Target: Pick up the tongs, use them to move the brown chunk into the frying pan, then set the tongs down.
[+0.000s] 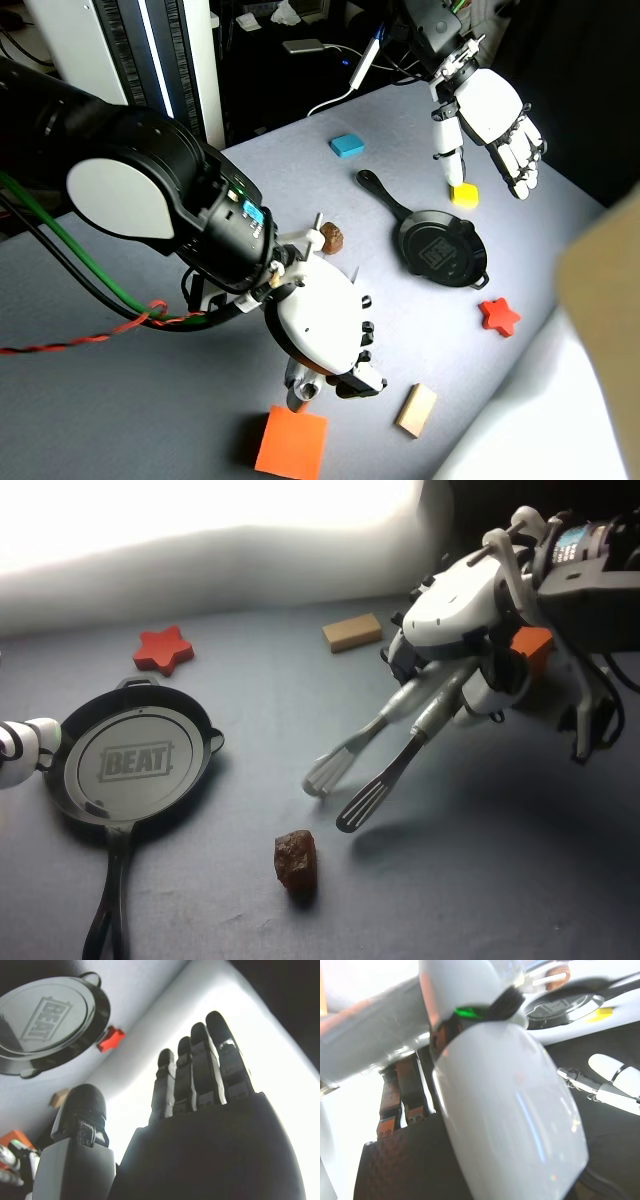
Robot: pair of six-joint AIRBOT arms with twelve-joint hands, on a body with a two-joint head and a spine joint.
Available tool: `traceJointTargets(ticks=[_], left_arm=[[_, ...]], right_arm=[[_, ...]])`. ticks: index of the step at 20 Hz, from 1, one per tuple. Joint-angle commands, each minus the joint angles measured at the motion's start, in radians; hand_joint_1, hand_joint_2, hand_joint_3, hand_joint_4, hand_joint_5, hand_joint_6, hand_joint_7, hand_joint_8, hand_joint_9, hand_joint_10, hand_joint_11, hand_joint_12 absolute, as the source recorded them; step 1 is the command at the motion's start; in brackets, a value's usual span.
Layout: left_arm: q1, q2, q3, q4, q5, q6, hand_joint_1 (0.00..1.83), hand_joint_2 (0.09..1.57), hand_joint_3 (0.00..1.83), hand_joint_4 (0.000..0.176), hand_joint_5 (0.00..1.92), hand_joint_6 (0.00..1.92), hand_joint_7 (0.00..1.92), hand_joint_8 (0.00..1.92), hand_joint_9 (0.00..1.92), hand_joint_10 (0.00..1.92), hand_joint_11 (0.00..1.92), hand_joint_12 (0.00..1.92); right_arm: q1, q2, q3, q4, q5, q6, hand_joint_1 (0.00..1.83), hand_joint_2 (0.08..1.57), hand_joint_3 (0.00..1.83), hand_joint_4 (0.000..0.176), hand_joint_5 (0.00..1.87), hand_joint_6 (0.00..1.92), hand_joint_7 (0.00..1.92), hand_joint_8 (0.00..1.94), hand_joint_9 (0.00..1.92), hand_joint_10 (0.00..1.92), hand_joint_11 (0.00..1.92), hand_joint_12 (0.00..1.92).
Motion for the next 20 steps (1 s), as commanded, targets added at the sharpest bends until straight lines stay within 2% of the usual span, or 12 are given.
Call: traceJointTargets(ticks=[1,2,4,5,6,8,10,11,12,13,17,20], left_arm=[[0.001,0.007,0.000,0.069,-0.081,0.004,0.08,1.35,0.00,0.044,0.10,0.00,0.13,0.00,0.19,0.00,0.00,0.82],[0.001,0.007,0.001,0.069,-0.081,0.004,0.08,1.35,0.00,0.043,0.11,0.01,0.14,0.00,0.19,0.00,0.00,0.82],[0.001,0.007,0.000,0.069,-0.081,0.004,0.10,1.34,0.00,0.039,0.11,0.01,0.14,0.00,0.19,0.00,0.00,0.82],[0.001,0.007,0.000,0.069,-0.081,0.004,0.09,1.34,0.00,0.047,0.11,0.00,0.14,0.00,0.20,0.01,0.00,0.89],[0.001,0.007,0.000,0.069,-0.081,0.004,0.08,1.35,0.00,0.045,0.10,0.00,0.13,0.00,0.19,0.00,0.00,0.84],[0.001,0.007,0.000,0.069,-0.081,0.004,0.10,1.35,0.00,0.036,0.10,0.00,0.14,0.00,0.20,0.00,0.00,0.86],[0.001,0.007,0.000,0.069,-0.081,0.004,0.09,1.35,0.00,0.039,0.11,0.00,0.14,0.00,0.19,0.00,0.00,0.87],[0.001,0.007,0.000,0.069,-0.081,0.004,0.07,1.35,0.00,0.048,0.11,0.00,0.13,0.00,0.17,0.00,0.00,0.82],[0.001,0.007,0.000,0.068,-0.081,0.004,0.07,1.35,0.00,0.048,0.11,0.00,0.13,0.00,0.17,0.00,0.00,0.82],[0.001,0.007,0.000,0.068,-0.081,0.004,0.12,1.35,0.00,0.042,0.12,0.00,0.13,0.00,0.18,0.00,0.00,0.83],[0.000,0.007,-0.001,0.068,-0.081,0.004,0.08,1.35,0.00,0.037,0.12,0.01,0.14,0.00,0.19,0.00,0.00,0.86],[0.000,0.007,-0.001,0.068,-0.081,0.004,0.08,1.35,0.00,0.044,0.09,0.00,0.10,0.00,0.16,0.00,0.00,0.83]], right_arm=[[0.024,0.012,-0.006,-0.011,0.080,-0.001,1.10,1.23,0.00,0.000,0.50,0.97,0.61,0.62,0.42,0.94,0.00,1.55],[0.041,0.046,-0.037,-0.011,0.080,0.003,1.09,1.23,0.00,0.000,0.52,0.75,0.61,0.62,0.41,0.93,0.00,1.55],[0.052,0.061,-0.049,-0.011,0.080,0.007,1.08,1.23,0.00,0.000,0.52,0.74,0.60,0.62,0.41,0.93,0.00,1.55],[0.059,0.072,-0.061,-0.011,0.079,0.008,1.07,1.23,0.00,0.000,0.54,0.71,0.62,0.60,0.43,0.92,0.00,1.56],[0.065,0.082,-0.073,-0.011,0.079,0.009,1.08,1.23,0.00,0.000,0.55,0.69,0.64,0.58,0.44,0.91,0.00,1.56],[0.079,0.100,-0.098,-0.011,0.079,0.009,1.12,1.20,0.00,0.000,0.56,0.68,0.64,0.58,0.44,0.91,0.00,1.55],[0.093,0.114,-0.122,-0.011,0.078,0.012,1.11,1.20,0.00,0.000,0.55,0.67,0.63,0.57,0.43,0.91,0.00,1.55],[0.104,0.120,-0.133,-0.011,0.077,0.016,1.07,1.26,0.03,0.000,0.63,1.30,0.64,0.59,0.44,0.93,0.00,1.58],[0.109,0.122,-0.140,-0.011,0.074,0.018,1.07,1.26,0.03,0.000,0.63,1.30,0.64,0.59,0.44,0.93,0.00,1.58],[0.114,0.123,-0.147,-0.011,0.070,0.021,1.10,1.22,0.01,0.000,0.50,0.81,0.62,0.60,0.41,0.93,0.00,1.54],[0.130,0.117,-0.159,-0.012,0.070,0.031,1.10,1.21,0.00,0.000,0.53,0.72,0.62,0.61,0.42,0.93,0.00,1.56],[0.144,0.104,-0.159,-0.013,0.064,0.040,1.12,1.21,0.00,0.000,0.54,0.71,0.62,0.60,0.41,0.93,0.00,1.54]])
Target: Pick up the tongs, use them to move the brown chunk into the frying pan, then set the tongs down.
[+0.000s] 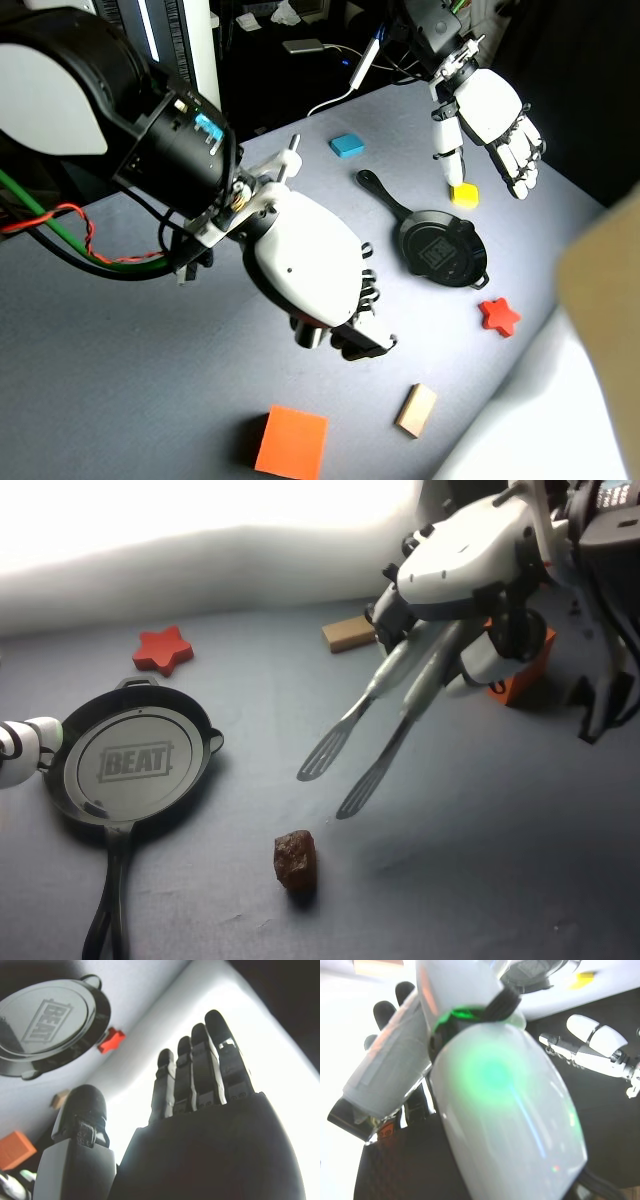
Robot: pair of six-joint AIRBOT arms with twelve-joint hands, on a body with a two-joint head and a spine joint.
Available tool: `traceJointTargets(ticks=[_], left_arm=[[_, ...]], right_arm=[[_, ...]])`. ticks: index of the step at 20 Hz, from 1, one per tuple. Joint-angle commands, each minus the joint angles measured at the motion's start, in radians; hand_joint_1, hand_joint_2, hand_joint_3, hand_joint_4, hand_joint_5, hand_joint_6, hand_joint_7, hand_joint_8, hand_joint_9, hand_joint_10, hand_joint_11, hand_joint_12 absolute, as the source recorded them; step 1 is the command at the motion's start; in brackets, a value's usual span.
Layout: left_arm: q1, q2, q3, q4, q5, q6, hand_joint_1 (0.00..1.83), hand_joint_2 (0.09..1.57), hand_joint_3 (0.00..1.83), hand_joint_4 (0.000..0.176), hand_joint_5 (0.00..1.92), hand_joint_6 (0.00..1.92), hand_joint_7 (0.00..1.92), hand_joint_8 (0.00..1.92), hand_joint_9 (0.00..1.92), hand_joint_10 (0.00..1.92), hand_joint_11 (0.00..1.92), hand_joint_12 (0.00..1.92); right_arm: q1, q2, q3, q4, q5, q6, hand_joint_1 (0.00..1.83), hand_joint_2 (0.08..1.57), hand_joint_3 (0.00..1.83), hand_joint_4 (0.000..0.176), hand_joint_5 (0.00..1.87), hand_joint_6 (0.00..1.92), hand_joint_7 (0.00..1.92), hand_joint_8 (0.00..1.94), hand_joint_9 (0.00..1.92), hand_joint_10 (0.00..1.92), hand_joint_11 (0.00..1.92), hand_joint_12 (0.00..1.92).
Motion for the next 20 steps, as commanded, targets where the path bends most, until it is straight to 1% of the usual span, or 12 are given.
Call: traceJointTargets(ticks=[1,3,4,8,10,11,12,15,16,19,20], left_arm=[[-0.005,0.007,-0.001,0.069,-0.081,0.004,0.09,1.35,0.00,0.047,0.10,0.00,0.10,0.00,0.17,0.01,0.00,0.85],[-0.005,0.007,-0.002,0.069,-0.081,0.004,0.07,1.36,0.00,0.044,0.09,0.00,0.10,0.00,0.17,0.00,0.00,0.85],[-0.005,0.007,-0.002,0.069,-0.081,0.004,0.10,1.35,0.00,0.039,0.08,0.00,0.10,0.00,0.16,0.00,0.00,0.79],[-0.005,0.007,-0.002,0.068,-0.081,0.004,0.09,1.35,0.00,0.046,0.09,0.01,0.12,0.00,0.18,0.01,0.00,0.85],[-0.005,0.007,-0.002,0.068,-0.081,0.004,0.08,1.35,0.00,0.039,0.10,0.01,0.13,0.00,0.19,0.01,0.00,0.88],[-0.005,0.007,-0.002,0.068,-0.081,0.004,0.08,1.35,0.00,0.034,0.10,0.01,0.13,0.00,0.18,0.01,0.00,0.86],[-0.005,0.007,-0.002,0.068,-0.081,0.004,0.10,1.35,0.00,0.041,0.09,0.00,0.12,0.00,0.18,0.01,0.00,0.84],[-0.005,0.007,-0.002,0.067,-0.081,0.004,0.10,1.35,0.00,0.041,0.09,0.00,0.11,0.00,0.17,0.00,0.00,0.83],[-0.005,0.007,-0.002,0.067,-0.081,0.004,0.09,1.35,0.00,0.045,0.09,0.00,0.12,0.00,0.18,0.01,0.00,0.86],[-0.005,0.007,-0.003,0.067,-0.081,0.004,0.06,1.35,0.00,0.037,0.07,0.00,0.10,0.00,0.16,0.00,0.00,0.79],[-0.005,0.007,-0.003,0.067,-0.081,0.004,0.06,1.36,0.00,0.038,0.07,0.00,0.10,0.00,0.16,0.00,0.00,0.79]], right_arm=[[0.018,0.002,-0.005,-0.010,0.083,0.011,1.10,1.22,0.00,0.000,0.54,0.71,0.61,0.60,0.41,0.93,0.00,1.54],[0.018,0.001,-0.015,-0.011,0.077,0.020,1.10,1.22,0.00,0.000,0.54,0.70,0.62,0.60,0.42,0.93,0.00,1.56],[0.018,0.002,-0.026,-0.012,0.076,0.025,1.10,1.21,0.00,0.000,0.55,0.70,0.63,0.60,0.43,0.93,0.01,1.57],[0.028,0.002,-0.055,-0.015,0.070,0.062,1.11,1.21,0.00,0.000,0.54,0.71,0.62,0.61,0.42,0.93,0.01,1.55],[0.031,-0.001,-0.063,-0.016,0.069,0.070,1.10,1.20,0.00,0.000,0.54,0.70,0.63,0.59,0.44,0.91,0.01,1.55],[0.032,-0.003,-0.066,-0.017,0.068,0.070,1.10,1.19,0.00,0.000,0.55,0.70,0.64,0.58,0.44,0.92,0.01,1.56],[0.033,-0.007,-0.066,-0.022,0.068,0.070,1.11,1.19,0.00,0.000,0.55,0.70,0.64,0.59,0.44,0.93,0.01,1.58],[0.033,-0.014,-0.066,-0.074,0.068,0.097,1.08,1.21,0.00,0.000,0.53,0.71,0.63,0.59,0.42,0.93,0.00,1.58],[0.033,-0.017,-0.066,-0.076,0.066,0.098,1.09,1.20,0.00,0.000,0.53,0.71,0.63,0.59,0.42,0.93,0.00,1.58],[0.031,-0.023,-0.066,-0.076,0.058,0.104,1.12,1.19,0.00,0.000,0.52,0.75,0.62,0.62,0.42,0.95,0.00,1.57],[0.030,-0.025,-0.066,-0.076,0.054,0.106,1.10,1.19,0.00,0.000,0.51,0.75,0.61,0.62,0.41,0.95,0.00,1.57]])
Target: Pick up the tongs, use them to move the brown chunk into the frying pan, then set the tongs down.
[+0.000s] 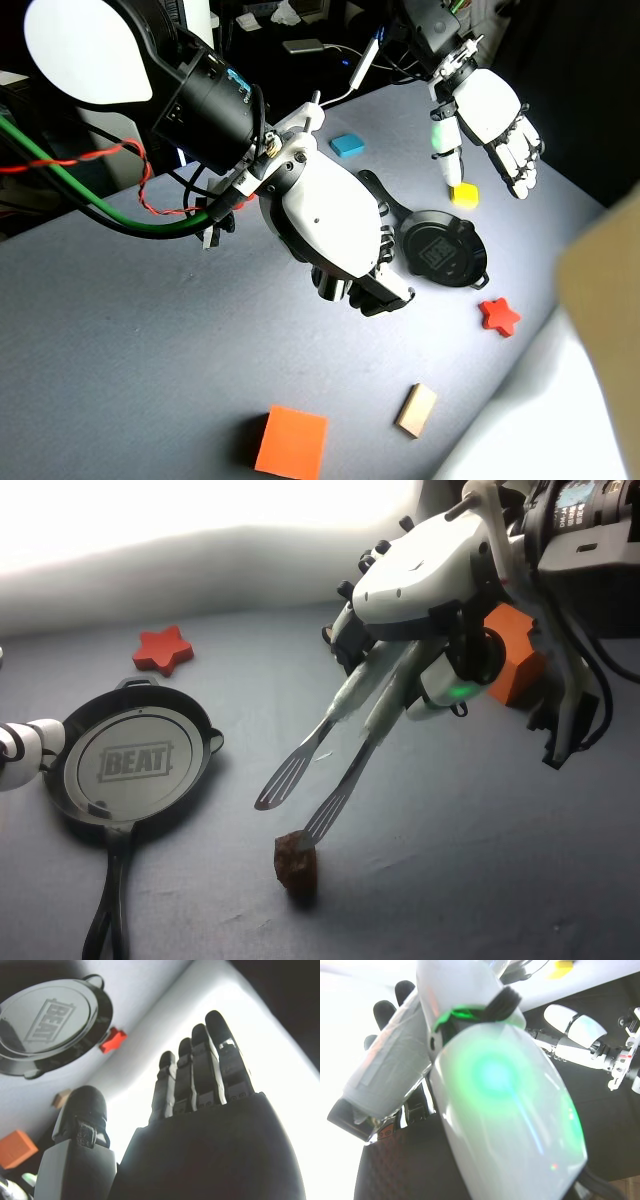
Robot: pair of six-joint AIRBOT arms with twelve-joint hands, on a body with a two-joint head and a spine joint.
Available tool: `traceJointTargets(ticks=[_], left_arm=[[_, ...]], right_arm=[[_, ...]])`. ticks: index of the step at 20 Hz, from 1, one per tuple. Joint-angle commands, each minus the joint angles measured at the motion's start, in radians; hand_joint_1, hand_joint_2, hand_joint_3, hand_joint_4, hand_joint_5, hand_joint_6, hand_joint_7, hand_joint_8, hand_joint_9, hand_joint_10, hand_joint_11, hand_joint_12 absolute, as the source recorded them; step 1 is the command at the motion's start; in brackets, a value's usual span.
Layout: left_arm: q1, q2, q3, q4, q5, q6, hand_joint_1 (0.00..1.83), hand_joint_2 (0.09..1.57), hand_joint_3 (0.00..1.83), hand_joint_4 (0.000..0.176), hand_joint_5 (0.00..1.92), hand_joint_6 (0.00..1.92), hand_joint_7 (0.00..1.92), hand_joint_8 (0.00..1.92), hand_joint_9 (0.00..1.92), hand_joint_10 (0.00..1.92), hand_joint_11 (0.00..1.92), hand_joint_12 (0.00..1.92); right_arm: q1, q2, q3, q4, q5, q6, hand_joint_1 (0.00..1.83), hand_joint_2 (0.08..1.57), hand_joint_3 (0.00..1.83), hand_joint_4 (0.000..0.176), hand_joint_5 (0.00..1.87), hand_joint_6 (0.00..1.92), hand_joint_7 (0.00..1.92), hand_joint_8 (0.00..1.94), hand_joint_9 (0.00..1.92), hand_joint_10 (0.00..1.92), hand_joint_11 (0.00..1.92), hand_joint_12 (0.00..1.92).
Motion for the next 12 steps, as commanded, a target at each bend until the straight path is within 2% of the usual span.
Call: traceJointTargets(ticks=[1,2,3,7,9,12], left_arm=[[-0.005,0.007,0.002,0.068,-0.081,0.004,0.04,1.36,0.00,0.037,0.07,0.00,0.10,0.00,0.15,0.00,0.00,0.78],[-0.005,0.007,0.002,0.068,-0.081,0.004,0.04,1.36,0.00,0.037,0.07,0.00,0.10,0.00,0.15,0.00,0.00,0.78],[-0.004,0.007,0.001,0.068,-0.081,0.004,0.09,1.34,0.00,0.044,0.10,0.01,0.13,0.01,0.19,0.01,0.00,0.88],[-0.004,0.007,0.001,0.067,-0.081,0.004,0.05,1.35,0.00,0.040,0.09,0.00,0.12,0.00,0.17,0.00,0.00,0.83],[-0.004,0.007,0.001,0.066,-0.081,0.004,0.03,1.36,0.00,0.049,0.07,0.00,0.10,0.00,0.17,0.00,0.00,0.83],[-0.004,0.007,0.001,0.066,-0.081,0.004,0.06,1.36,0.00,0.039,0.08,0.00,0.12,0.00,0.18,0.00,0.00,0.87]], right_arm=[[0.011,0.003,-0.003,-0.015,0.087,0.007,1.10,1.20,0.00,0.000,0.51,0.74,0.61,0.62,0.42,0.94,0.00,1.55],[0.009,0.002,-0.003,-0.016,0.087,0.007,1.10,1.20,0.00,0.000,0.51,0.74,0.61,0.62,0.42,0.94,0.00,1.55],[0.004,-0.003,-0.003,-0.029,0.086,0.012,1.09,1.20,0.00,0.000,0.51,0.74,0.61,0.62,0.42,0.93,0.00,1.56],[-0.011,-0.018,-0.003,-0.046,0.073,0.017,1.08,1.19,0.00,0.000,0.51,0.74,0.62,0.62,0.43,0.94,0.00,1.56],[-0.013,-0.018,-0.004,-0.046,0.065,0.022,1.10,1.19,0.00,0.000,0.49,0.77,0.60,0.64,0.41,0.97,0.00,1.59],[-0.002,-0.011,-0.009,-0.047,0.053,0.053,1.12,1.18,0.00,0.000,0.53,0.73,0.64,0.62,0.44,0.95,0.01,1.58]])
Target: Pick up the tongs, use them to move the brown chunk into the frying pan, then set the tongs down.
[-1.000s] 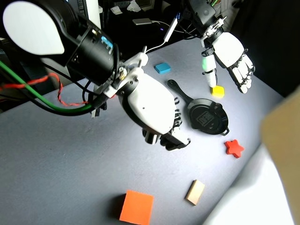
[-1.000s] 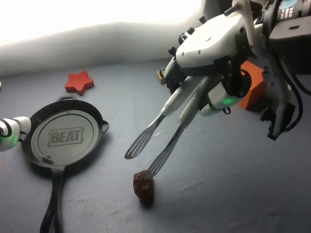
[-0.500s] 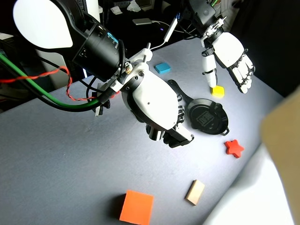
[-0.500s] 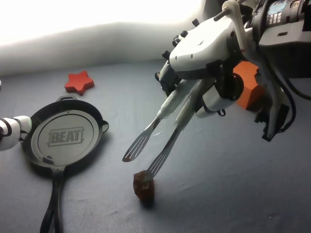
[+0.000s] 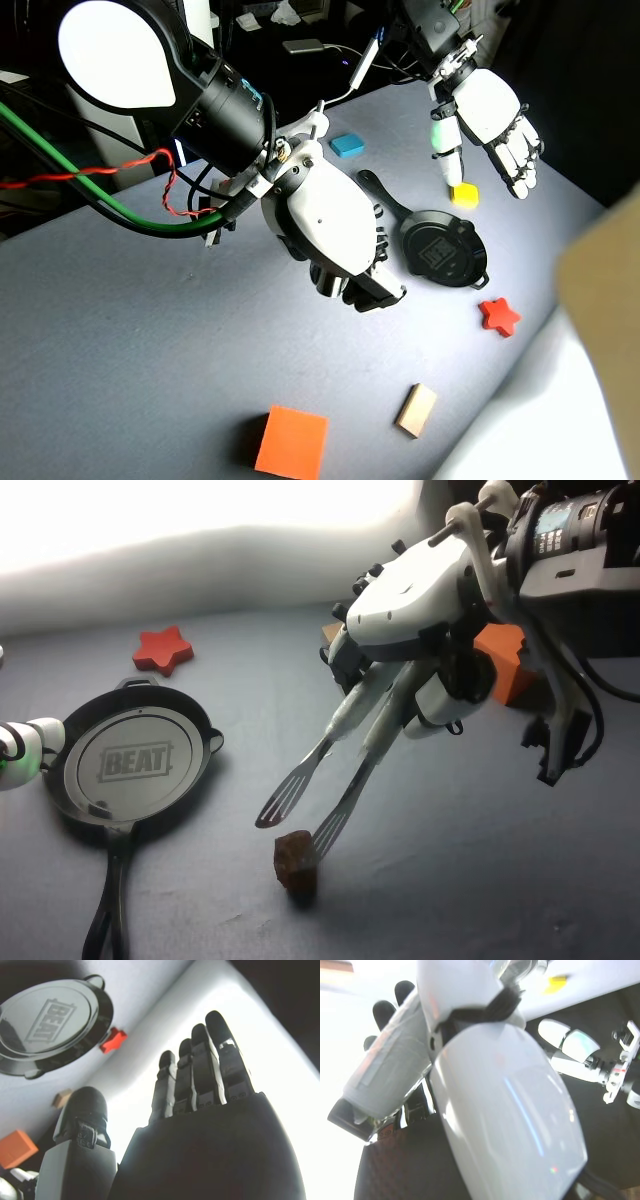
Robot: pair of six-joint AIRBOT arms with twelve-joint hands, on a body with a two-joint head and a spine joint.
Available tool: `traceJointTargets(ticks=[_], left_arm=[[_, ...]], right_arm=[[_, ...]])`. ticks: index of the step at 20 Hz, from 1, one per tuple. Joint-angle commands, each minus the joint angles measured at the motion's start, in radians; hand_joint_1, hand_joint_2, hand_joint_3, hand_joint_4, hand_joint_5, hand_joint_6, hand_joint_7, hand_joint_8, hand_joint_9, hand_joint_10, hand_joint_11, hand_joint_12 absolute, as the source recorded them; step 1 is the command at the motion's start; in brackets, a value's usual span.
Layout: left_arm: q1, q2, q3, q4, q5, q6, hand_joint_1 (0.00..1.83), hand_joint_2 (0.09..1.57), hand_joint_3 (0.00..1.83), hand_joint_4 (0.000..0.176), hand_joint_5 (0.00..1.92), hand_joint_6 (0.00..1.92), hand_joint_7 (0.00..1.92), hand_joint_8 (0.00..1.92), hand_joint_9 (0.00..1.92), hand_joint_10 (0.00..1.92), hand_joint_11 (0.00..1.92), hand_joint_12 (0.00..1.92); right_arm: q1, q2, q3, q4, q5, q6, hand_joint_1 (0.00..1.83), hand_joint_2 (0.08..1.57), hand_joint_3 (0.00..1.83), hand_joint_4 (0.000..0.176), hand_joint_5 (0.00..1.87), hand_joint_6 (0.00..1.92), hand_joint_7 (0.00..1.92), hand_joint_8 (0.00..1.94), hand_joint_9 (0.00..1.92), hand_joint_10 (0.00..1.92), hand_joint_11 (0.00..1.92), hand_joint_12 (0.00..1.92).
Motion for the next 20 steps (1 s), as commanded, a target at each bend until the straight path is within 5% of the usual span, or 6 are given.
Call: traceJointTargets(ticks=[1,7,11,20], left_arm=[[-0.004,0.007,0.002,0.066,-0.081,0.004,0.04,1.36,0.00,0.035,0.07,0.00,0.10,0.00,0.16,0.00,0.00,0.82],[-0.004,0.007,0.002,0.066,-0.081,0.004,0.05,1.36,0.00,0.043,0.08,0.00,0.11,0.00,0.17,0.00,0.00,0.85],[-0.004,0.007,0.002,0.065,-0.081,0.004,0.07,1.35,0.00,0.044,0.08,0.00,0.11,0.00,0.17,0.01,0.00,0.83],[-0.004,0.007,0.001,0.062,-0.081,0.004,0.07,1.35,0.00,0.040,0.10,0.01,0.13,0.00,0.19,0.01,0.00,0.88]], right_arm=[[0.019,0.009,-0.010,-0.018,0.076,0.018,1.11,1.18,0.00,0.000,0.52,0.73,0.64,0.61,0.44,0.95,0.01,1.59],[0.026,0.062,-0.092,-0.136,0.041,0.233,1.08,1.18,0.00,0.000,0.51,0.72,0.62,0.61,0.42,0.94,0.00,1.58],[0.025,0.077,-0.137,-0.361,-0.011,0.504,1.06,1.20,0.01,0.000,0.53,0.71,0.64,0.60,0.44,0.94,0.02,1.57],[0.018,0.099,-0.200,-0.371,-0.061,0.567,1.08,1.18,0.00,0.000,0.52,0.72,0.64,0.60,0.44,0.94,0.01,1.57]])
